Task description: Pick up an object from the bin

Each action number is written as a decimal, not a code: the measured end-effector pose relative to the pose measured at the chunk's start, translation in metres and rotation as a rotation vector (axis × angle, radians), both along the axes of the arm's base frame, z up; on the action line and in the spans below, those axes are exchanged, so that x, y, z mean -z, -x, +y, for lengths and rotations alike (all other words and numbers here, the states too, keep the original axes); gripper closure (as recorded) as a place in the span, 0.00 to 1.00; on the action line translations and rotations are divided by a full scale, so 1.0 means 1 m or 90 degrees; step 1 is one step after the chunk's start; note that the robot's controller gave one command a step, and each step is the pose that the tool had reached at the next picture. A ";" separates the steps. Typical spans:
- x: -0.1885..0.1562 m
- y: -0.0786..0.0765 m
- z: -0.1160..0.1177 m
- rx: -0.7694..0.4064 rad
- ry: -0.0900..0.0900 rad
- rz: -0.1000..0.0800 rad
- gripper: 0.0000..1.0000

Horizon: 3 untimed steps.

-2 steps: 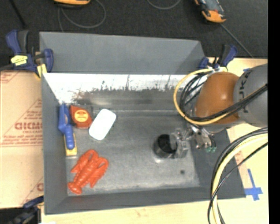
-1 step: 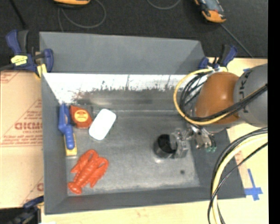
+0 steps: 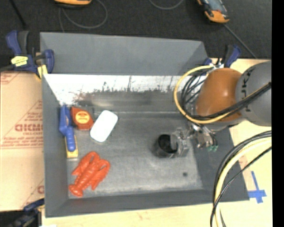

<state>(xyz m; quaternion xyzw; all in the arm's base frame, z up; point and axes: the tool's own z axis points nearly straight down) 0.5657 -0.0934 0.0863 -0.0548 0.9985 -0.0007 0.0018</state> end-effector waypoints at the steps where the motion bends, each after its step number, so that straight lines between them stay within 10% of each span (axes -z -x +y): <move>1: 0.000 -0.011 -0.004 0.006 0.000 -0.003 1.00; 3: -0.015 -0.021 0.015 0.008 -0.001 -0.001 1.00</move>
Offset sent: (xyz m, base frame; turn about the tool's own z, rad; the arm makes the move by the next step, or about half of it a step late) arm 0.0028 0.0168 0.0217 0.0228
